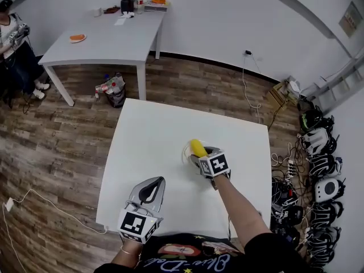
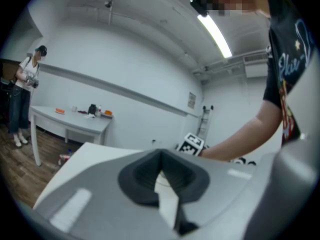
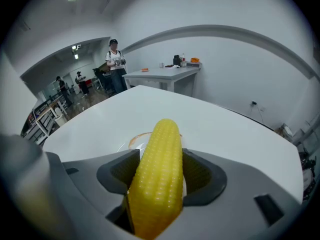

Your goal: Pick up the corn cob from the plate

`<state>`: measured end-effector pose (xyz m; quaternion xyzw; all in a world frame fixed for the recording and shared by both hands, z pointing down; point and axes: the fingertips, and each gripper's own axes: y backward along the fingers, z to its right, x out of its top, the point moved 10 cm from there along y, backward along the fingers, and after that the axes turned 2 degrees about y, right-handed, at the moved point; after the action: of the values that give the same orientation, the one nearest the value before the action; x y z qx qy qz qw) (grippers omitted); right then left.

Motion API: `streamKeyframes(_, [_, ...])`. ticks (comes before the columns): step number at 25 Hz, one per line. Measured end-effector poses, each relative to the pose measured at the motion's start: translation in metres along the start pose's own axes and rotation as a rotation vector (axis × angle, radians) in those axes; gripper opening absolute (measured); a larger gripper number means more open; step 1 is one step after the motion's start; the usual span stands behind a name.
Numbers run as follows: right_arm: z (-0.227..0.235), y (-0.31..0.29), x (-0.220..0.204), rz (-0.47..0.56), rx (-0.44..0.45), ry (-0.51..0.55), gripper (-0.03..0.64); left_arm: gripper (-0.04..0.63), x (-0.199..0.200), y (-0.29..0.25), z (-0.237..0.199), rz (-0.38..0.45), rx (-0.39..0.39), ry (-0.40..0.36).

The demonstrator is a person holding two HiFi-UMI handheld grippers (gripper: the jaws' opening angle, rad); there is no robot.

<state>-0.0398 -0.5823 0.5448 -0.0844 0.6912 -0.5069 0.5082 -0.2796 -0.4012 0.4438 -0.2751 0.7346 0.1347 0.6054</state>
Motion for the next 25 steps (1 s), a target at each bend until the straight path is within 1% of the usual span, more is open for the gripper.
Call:
streamKeyframes(2, [-0.002, 0.014, -0.003, 0.063, -0.04, -0.009, 0.27, -0.002, -0.003, 0.003, 0.0, -0.003, -0.001, -0.003])
streamKeyframes(4, [-0.007, 0.034, -0.006, 0.167, -0.06, -0.03, 0.268, -0.002, -0.005, 0.006, 0.002, -0.003, -0.005, -0.024])
streamKeyframes(7, [-0.02, 0.067, -0.008, 0.329, -0.056, -0.051, 0.268, -0.002, 0.003, 0.007, 0.011, 0.001, -0.019, -0.104])
streamKeyframes(9, [-0.027, 0.086, -0.008, 0.399, -0.043, -0.049, 0.268, -0.002, 0.013, 0.005, 0.017, 0.014, -0.035, -0.139])
streamKeyframes(13, [-0.042, 0.126, -0.017, 0.519, -0.026, -0.048, 0.268, -0.002, 0.017, 0.007, 0.026, 0.025, -0.053, -0.148])
streamKeyframes(17, [-0.054, 0.159, -0.021, 0.66, -0.056, -0.045, 0.268, -0.002, 0.01, 0.01, 0.029, 0.016, -0.054, -0.128])
streamKeyframes(20, [-0.056, 0.17, -0.027, 0.707, -0.088, -0.051, 0.268, -0.002, 0.007, 0.011, 0.034, 0.022, -0.061, -0.117])
streamKeyframes(23, [-0.054, 0.175, -0.033, 0.704, -0.107, -0.054, 0.268, -0.002, 0.008, 0.012, 0.036, 0.051, -0.072, -0.115])
streamKeyframes(25, [-0.054, 0.175, -0.035, 0.699, -0.105, -0.06, 0.268, -0.002, 0.008, 0.011, 0.035, 0.05, -0.068, -0.109])
